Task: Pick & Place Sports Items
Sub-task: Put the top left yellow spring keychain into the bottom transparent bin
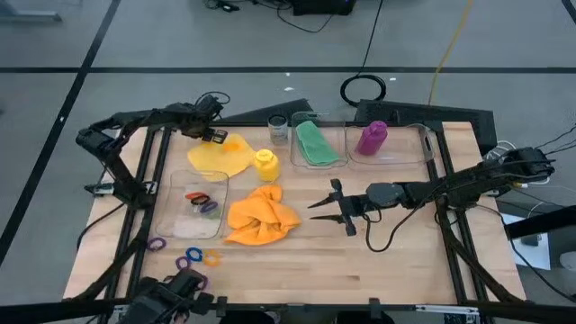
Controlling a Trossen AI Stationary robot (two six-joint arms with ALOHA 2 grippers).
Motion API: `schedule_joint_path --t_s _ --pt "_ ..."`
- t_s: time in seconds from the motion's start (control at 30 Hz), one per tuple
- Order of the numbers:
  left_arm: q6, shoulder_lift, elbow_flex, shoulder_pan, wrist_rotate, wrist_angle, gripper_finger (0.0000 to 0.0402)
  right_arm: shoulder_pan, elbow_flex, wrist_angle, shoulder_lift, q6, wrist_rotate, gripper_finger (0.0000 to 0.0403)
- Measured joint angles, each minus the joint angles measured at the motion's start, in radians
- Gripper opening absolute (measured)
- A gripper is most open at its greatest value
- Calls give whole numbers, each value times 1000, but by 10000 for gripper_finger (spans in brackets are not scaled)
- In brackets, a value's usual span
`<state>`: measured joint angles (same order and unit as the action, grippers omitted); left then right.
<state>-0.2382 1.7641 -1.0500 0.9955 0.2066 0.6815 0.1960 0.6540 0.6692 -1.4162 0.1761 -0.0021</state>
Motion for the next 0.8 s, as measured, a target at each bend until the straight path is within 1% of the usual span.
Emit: schedule_joint_path --t_s 0.17,0.5,0.8 --pt "0 0 0 0 -22 7 131 0 0 0 0 0 0 134" --pt "-8 2 3 -6 -24 6 131 0 0 0 0 0 0 134" --pt "-10 34 0 -24 -31 -27 131 0 0 1 0 0 0 134"
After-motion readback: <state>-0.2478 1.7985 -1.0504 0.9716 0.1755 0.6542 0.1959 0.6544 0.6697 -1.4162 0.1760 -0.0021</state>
